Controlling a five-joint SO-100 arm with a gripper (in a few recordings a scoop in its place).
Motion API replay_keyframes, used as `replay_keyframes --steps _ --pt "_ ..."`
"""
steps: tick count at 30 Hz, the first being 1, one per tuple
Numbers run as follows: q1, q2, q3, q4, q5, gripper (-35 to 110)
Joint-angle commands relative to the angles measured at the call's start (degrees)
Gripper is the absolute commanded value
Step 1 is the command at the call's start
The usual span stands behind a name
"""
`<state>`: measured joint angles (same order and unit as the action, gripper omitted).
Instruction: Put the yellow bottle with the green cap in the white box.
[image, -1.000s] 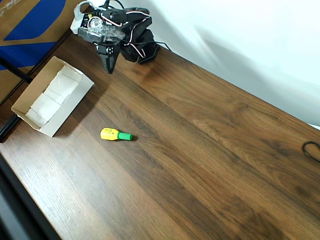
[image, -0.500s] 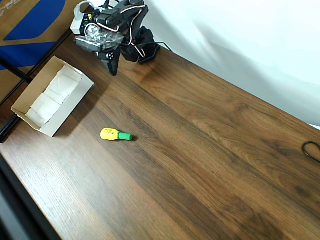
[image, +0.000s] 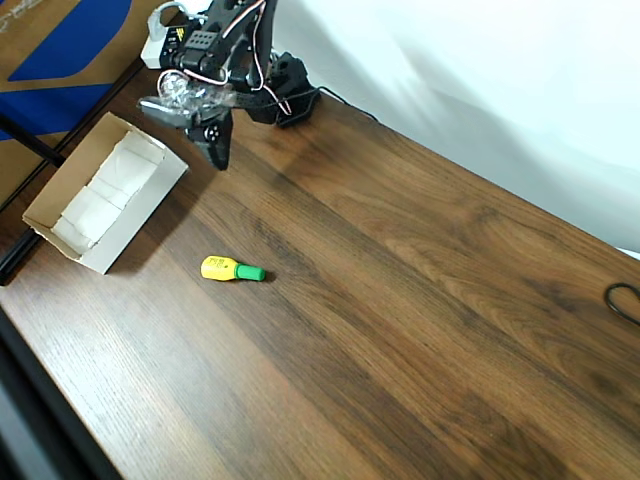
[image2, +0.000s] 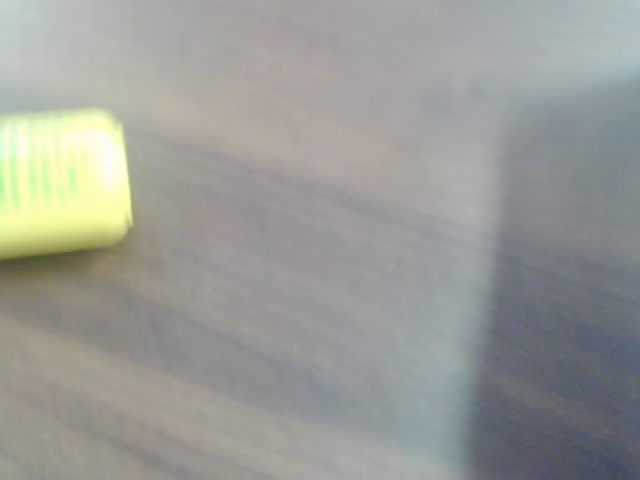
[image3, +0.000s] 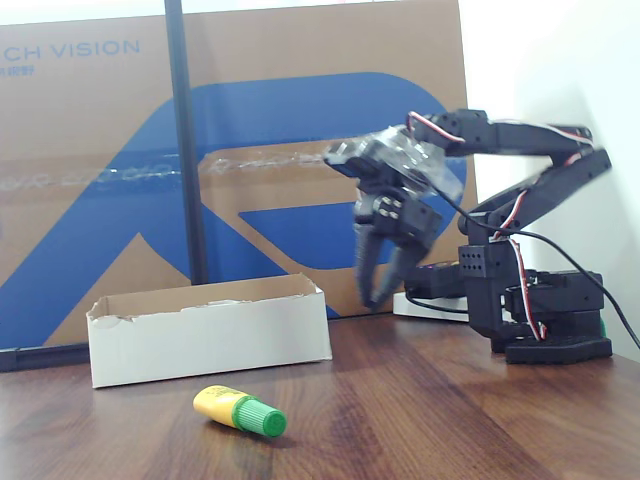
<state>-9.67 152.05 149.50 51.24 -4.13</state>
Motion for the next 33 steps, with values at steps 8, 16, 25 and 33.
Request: replay_keyframes --steps 8,16,25,33 --pt "-0.7 -17.0 -18.8 -3.4 -2.7 4" --pt "-6.2 -30.0 -32.7 -1.6 -1.4 8" --pt "-12.5 -49.5 -43.4 -9.9 -1.0 18" --pt "-18.5 -58.7 -45.5 -13.5 -3.4 20"
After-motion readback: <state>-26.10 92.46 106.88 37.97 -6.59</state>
